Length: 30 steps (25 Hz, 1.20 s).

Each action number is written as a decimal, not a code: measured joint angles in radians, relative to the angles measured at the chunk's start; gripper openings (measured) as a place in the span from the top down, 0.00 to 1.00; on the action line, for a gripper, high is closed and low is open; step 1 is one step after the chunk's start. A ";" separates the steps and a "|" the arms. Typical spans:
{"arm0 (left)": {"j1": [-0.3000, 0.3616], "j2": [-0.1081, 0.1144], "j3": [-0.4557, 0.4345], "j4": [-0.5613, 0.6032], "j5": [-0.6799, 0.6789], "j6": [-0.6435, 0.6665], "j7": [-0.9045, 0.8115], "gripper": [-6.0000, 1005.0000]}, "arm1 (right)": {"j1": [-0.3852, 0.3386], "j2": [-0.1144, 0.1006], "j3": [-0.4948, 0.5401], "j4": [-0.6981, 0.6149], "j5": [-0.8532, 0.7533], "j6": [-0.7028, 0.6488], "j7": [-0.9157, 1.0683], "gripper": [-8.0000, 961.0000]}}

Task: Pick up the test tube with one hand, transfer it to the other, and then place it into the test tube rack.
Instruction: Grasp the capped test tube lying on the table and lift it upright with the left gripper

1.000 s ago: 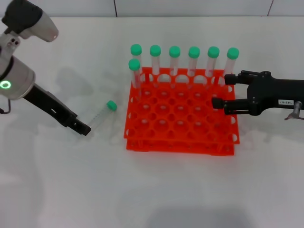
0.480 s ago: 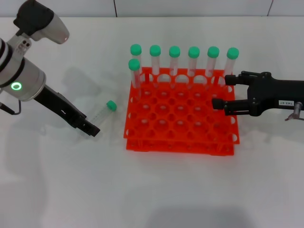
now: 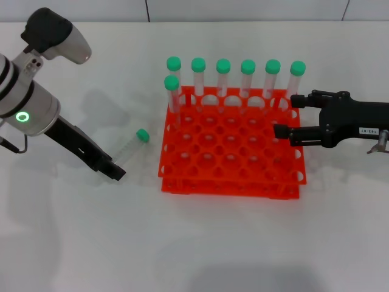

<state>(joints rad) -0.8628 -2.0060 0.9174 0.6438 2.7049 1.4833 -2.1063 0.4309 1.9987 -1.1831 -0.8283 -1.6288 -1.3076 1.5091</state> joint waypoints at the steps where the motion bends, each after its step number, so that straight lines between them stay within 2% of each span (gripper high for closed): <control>1: 0.000 0.000 0.000 0.000 0.000 0.000 0.000 0.41 | 0.000 0.000 0.000 0.000 0.000 0.000 0.000 0.11; 7: 0.000 0.004 0.012 -0.001 0.005 -0.007 -0.004 0.54 | -0.002 0.000 0.001 0.000 0.000 0.001 -0.001 0.11; 17: 0.001 0.000 0.021 -0.003 0.023 -0.022 -0.005 0.55 | -0.001 0.000 0.002 0.000 0.000 0.004 -0.001 0.11; 30: -0.001 0.005 0.024 -0.005 0.026 -0.025 -0.011 0.64 | 0.000 0.000 0.002 0.000 0.005 0.016 -0.011 0.11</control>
<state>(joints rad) -0.8637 -2.0007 0.9416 0.6388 2.7312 1.4580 -2.1177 0.4311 1.9988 -1.1811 -0.8283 -1.6236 -1.2919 1.4978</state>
